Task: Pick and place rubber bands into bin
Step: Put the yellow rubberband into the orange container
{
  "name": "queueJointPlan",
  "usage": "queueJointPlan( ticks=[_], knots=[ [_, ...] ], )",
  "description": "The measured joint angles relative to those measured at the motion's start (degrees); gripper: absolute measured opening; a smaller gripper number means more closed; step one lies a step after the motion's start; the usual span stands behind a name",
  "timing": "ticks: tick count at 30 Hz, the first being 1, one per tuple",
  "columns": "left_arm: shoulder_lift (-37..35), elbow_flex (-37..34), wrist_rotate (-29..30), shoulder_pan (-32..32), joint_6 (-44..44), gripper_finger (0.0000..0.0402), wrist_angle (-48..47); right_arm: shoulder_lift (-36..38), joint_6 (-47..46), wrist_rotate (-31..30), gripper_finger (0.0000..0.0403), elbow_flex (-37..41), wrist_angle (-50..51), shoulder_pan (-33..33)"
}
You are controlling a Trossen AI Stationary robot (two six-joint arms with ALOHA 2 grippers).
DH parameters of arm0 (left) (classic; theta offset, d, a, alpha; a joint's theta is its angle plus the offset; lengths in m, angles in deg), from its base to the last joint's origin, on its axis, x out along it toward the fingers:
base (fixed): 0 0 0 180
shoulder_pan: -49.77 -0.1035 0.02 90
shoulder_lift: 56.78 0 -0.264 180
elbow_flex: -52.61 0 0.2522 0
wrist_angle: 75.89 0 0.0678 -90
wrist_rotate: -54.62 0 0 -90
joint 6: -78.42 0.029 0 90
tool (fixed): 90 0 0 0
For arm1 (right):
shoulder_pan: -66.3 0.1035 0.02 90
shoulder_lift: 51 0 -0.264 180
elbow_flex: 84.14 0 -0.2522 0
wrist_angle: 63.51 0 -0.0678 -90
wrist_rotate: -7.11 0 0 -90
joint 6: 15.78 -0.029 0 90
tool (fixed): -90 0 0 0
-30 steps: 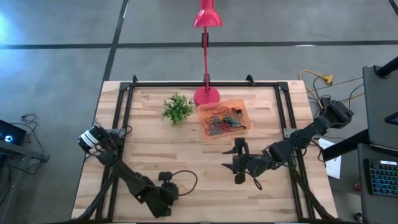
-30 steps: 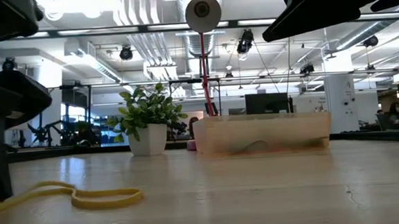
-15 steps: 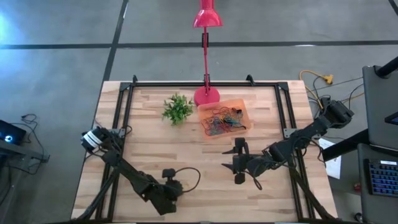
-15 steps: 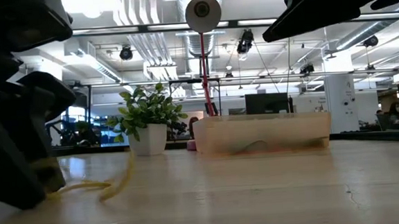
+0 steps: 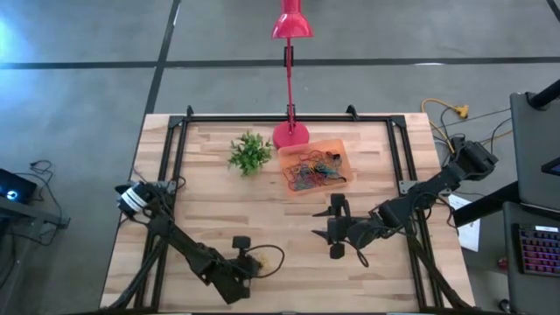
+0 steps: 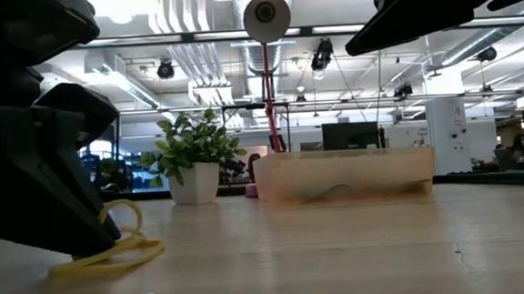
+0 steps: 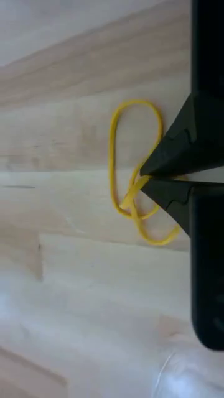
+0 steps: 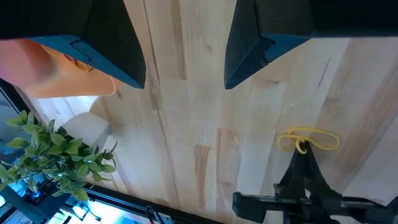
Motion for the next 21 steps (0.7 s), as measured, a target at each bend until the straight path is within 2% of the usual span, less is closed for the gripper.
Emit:
queueJointPlan(
  ticks=[12, 21],
  knots=[
    [-6.3, 2.1, 9.1, -1.1, 10.7, 0.0, -0.2, 0.0, 0.0, 0.2, 0.0205, 0.0, 0.0, 0.1],
    [-12.7, 2.7, 13.5, -4.2, 23.7, 0.0, 2.5, 0.0, -0.7, 0.2, 0.0205, 0.0, 0.0, 0.3]
  ],
)
